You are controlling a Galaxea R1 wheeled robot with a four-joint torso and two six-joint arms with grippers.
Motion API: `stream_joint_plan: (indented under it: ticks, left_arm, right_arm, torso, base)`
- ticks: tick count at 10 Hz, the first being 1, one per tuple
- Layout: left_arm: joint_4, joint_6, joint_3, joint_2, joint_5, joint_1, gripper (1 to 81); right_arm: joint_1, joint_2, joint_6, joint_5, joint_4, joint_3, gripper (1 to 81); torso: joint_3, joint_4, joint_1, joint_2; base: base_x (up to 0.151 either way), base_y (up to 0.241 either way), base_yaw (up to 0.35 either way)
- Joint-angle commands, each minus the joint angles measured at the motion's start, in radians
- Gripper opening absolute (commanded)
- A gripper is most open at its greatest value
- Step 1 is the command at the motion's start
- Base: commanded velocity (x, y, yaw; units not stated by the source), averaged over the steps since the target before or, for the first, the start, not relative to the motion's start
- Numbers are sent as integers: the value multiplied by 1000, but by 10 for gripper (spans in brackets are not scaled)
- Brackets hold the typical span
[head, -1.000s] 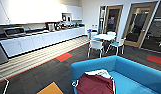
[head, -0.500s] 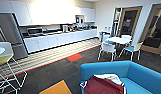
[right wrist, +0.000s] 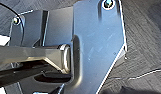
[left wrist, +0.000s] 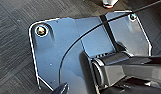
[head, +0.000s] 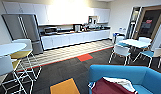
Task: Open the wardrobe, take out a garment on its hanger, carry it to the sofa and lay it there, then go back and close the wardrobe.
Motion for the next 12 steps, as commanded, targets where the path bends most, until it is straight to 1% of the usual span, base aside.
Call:
stream_joint_plan:
  ticks: [1,10,12]
  left_arm:
    - [-3,3,-1,-25,44,-42,811]
    - [7,6,-22,-25,47,-33,811]
    - [8,8,-22,-23,67,-33,811]
  right_arm:
    - [38,-35,9,-51,9,-11,811]
    - [35,-41,10,-51,7,-8,811]
    - [36,-37,4,-51,7,-8,811]
  torso:
    - [0,0,1,0]
    - [0,0,1,0]
    - [0,0,1,0]
  base:
    - [0,0,350]
    - [0,0,351]
    - [0,0,351]
